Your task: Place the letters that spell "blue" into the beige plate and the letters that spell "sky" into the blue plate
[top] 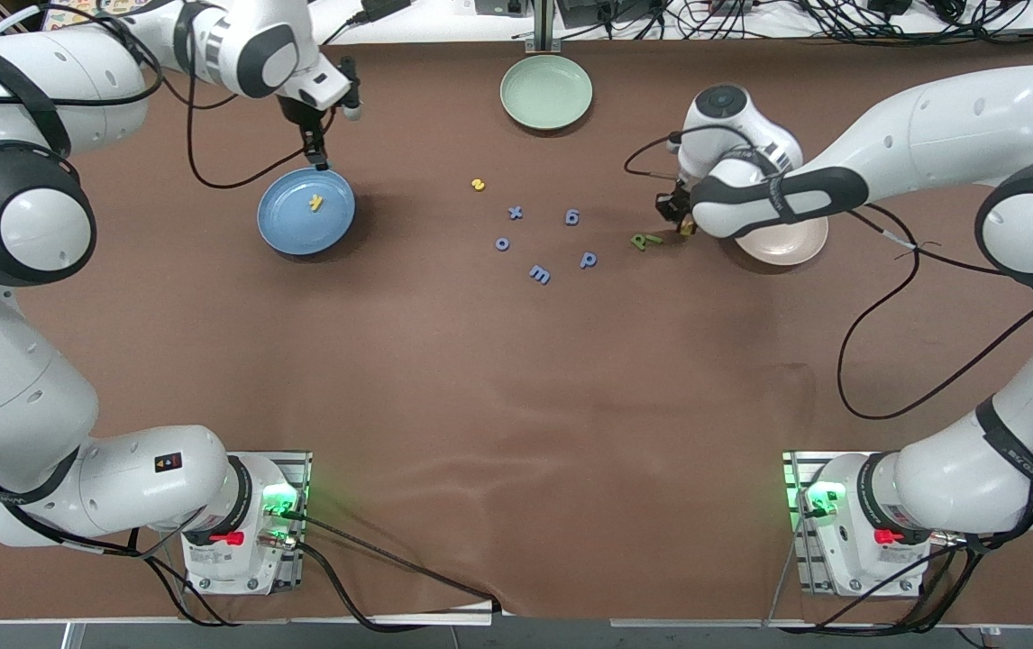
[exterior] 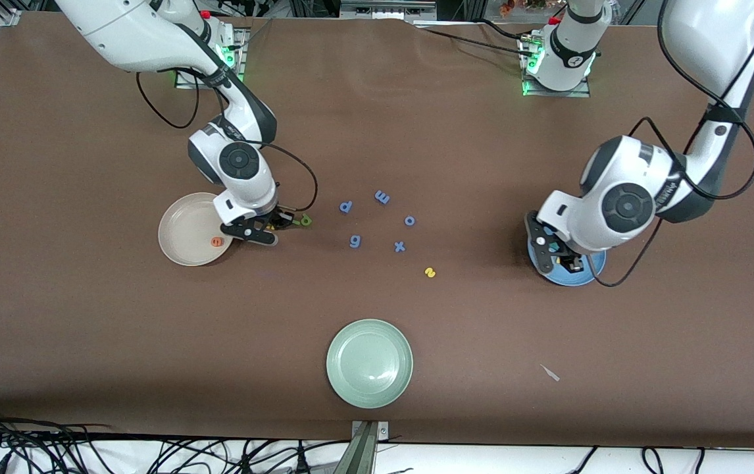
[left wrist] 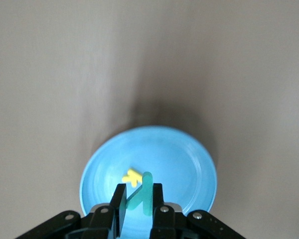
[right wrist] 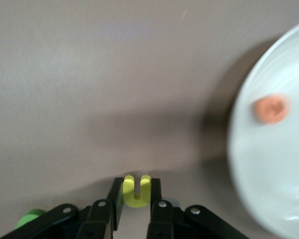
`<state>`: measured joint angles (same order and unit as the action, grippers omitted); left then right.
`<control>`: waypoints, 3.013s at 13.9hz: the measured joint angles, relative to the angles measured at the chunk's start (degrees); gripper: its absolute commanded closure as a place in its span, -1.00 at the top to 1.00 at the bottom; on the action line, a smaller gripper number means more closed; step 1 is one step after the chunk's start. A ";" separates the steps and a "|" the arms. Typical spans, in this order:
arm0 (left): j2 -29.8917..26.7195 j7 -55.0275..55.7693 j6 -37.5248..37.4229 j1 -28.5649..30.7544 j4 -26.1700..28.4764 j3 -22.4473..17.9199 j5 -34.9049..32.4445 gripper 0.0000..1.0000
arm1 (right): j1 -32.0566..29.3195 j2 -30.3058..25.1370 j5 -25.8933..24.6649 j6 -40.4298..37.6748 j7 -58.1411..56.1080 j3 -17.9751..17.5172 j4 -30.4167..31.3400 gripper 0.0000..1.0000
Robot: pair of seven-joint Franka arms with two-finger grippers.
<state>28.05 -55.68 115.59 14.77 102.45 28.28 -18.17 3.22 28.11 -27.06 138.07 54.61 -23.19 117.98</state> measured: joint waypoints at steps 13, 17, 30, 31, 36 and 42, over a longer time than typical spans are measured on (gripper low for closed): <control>7.41 -2.55 6.53 5.45 1.26 1.15 0.00 1.00 | -5.58 -6.97 3.90 1.54 -33.11 9.42 6.43 0.30; 4.39 1.51 4.22 5.49 0.53 5.46 0.10 1.00 | -5.48 -7.36 8.72 0.47 -25.28 5.70 6.64 0.40; 4.91 60.39 3.70 -6.81 -5.11 8.83 0.21 1.00 | -1.19 0.09 8.82 5.20 13.67 -4.87 1.40 0.42; 5.74 65.04 3.70 -8.66 -6.38 8.27 0.21 1.00 | -0.82 0.51 8.76 5.77 14.42 -4.87 1.43 0.45; 10.36 89.75 3.62 -15.98 -12.86 5.32 0.22 1.00 | -0.64 1.01 3.32 10.93 17.49 -4.78 4.31 0.50; 13.73 101.04 -0.97 -16.00 -16.07 3.11 0.22 1.00 | -0.81 1.37 -3.88 11.54 17.49 -2.62 4.46 0.50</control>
<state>41.78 45.36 114.62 -1.24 86.38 31.39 -17.95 2.41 29.48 -30.93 149.61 72.10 -25.80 122.44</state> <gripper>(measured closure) 0.000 0.247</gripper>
